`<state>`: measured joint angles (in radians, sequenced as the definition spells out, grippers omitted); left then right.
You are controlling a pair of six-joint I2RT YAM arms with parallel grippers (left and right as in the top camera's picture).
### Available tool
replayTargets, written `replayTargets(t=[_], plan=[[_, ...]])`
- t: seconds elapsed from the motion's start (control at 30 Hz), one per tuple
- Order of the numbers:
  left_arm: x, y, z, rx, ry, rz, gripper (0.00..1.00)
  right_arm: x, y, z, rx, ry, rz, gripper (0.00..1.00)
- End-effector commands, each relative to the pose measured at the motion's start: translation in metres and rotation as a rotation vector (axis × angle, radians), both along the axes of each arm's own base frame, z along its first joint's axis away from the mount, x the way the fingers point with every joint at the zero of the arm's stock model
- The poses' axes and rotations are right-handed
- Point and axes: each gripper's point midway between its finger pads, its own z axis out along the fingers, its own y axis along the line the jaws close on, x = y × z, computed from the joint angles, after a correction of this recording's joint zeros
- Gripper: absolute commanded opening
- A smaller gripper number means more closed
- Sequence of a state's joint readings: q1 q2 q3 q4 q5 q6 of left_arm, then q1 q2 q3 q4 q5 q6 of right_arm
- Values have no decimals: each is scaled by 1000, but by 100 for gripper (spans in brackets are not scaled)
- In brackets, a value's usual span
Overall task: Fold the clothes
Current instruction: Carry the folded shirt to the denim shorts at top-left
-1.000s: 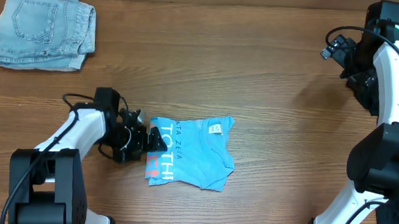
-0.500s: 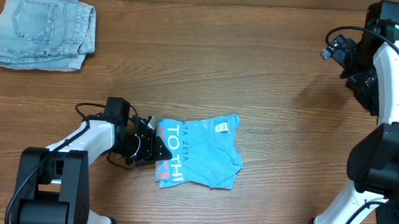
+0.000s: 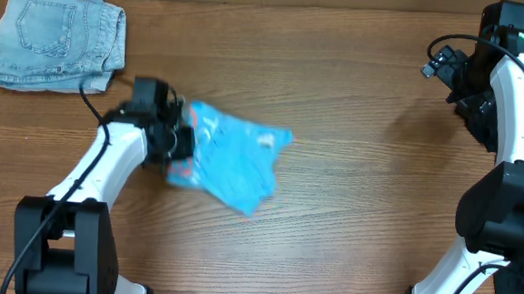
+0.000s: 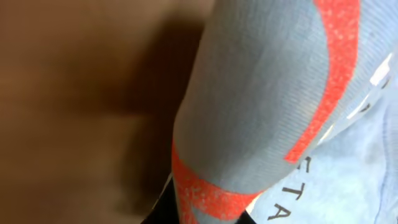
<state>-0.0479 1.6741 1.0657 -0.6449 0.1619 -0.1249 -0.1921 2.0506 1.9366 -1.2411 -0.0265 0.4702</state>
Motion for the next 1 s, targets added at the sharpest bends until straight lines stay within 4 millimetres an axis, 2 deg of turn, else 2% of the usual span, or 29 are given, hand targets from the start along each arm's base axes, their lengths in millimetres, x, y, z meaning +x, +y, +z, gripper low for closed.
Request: replayTargets(t=[0.0,0.1,0.23,0.37,0.53,0.63,0.7,0.8,0.97], plan=[[45,28,27,200,-179,-56,4,3,-2,19,-9,-50,0,100],[70,31,41,249,-298,-94,4,3,-2,19,-9,-51,0,100],[106,52,66,365,-466,-8,4,3,-2,19,-9,-51,0,100],[128,75,81,444,-568,81,4,3,-2,19,-9,-51,0,100],[138,114,76,536,-586,119,4,3,-2,19,-9,-51,0,100],[139,146,80,600,-597,200,4,3,-2,19,-9,-51,0,100],[140,161,85,608,-614,233,4,3,-2,19,-9,-51,0,100],[144,178,100,645,-632,239,4,3,-2,19,-9,-51,0,100],[157,190,138,700,-688,240,4,3,-2,19,-9,-51,0,100]])
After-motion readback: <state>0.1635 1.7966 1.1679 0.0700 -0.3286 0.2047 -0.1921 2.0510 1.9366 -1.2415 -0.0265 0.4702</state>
